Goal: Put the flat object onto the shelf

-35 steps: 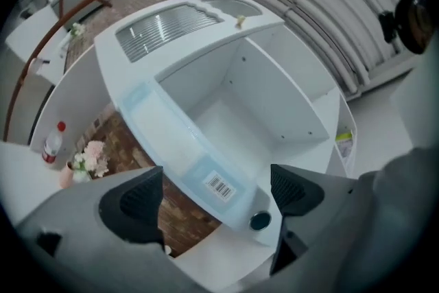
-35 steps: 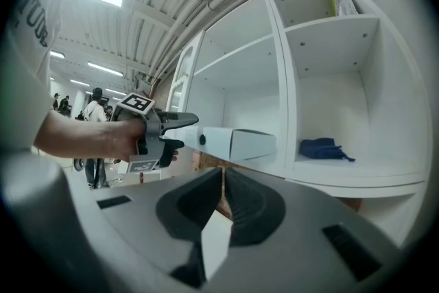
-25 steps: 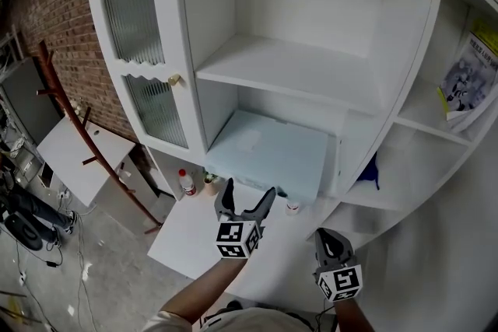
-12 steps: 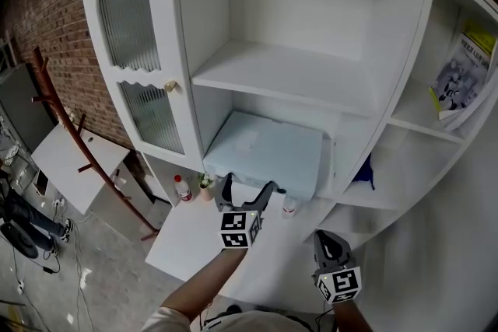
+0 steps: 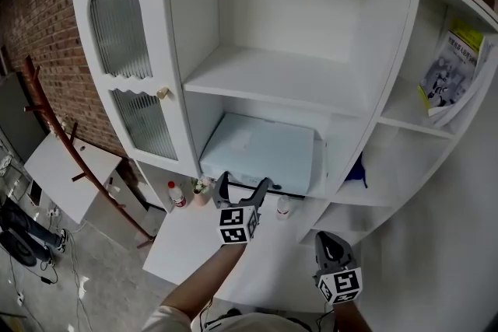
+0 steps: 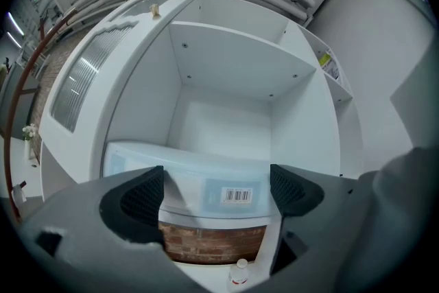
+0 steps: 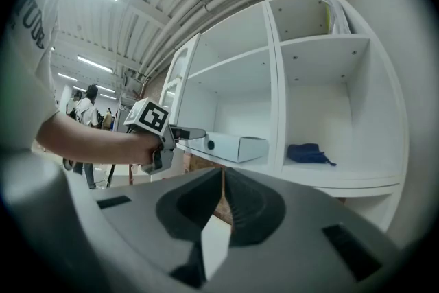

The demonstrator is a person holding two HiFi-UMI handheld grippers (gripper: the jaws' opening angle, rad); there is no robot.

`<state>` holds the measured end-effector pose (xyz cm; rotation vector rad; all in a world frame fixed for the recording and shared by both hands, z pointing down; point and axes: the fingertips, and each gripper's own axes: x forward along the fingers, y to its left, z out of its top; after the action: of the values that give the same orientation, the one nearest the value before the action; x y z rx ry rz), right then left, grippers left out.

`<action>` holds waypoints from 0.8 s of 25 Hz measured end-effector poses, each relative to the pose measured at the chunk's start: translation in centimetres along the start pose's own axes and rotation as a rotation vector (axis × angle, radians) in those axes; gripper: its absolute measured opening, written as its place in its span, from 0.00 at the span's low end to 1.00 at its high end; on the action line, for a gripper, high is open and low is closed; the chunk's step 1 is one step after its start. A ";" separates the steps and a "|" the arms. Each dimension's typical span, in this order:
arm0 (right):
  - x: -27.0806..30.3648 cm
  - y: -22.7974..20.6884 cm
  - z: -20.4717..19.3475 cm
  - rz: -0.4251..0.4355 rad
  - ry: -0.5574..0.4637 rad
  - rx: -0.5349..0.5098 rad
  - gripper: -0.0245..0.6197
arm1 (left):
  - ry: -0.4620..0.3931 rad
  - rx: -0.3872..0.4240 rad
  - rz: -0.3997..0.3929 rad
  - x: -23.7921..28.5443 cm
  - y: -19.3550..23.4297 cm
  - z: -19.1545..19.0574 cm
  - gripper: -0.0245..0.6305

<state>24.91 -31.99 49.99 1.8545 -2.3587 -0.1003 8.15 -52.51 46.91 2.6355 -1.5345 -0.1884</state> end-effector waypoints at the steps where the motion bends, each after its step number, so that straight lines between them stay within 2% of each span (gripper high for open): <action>1: -0.1 0.0 0.1 -0.004 -0.001 0.000 0.09 | 0.001 0.003 0.001 0.1 -0.1 0.0 0.74; 8: -0.8 0.3 0.5 -0.019 -0.005 -0.004 0.09 | -0.007 0.006 -0.027 -1.0 -0.3 0.6 0.74; 20: -0.6 3.3 2.2 0.000 -0.031 -0.009 0.09 | -0.046 0.055 -0.055 -6.2 1.2 2.8 0.73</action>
<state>21.51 -30.64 48.25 1.8621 -2.3743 -0.1399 3.69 -47.70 44.71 2.7369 -1.5024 -0.2157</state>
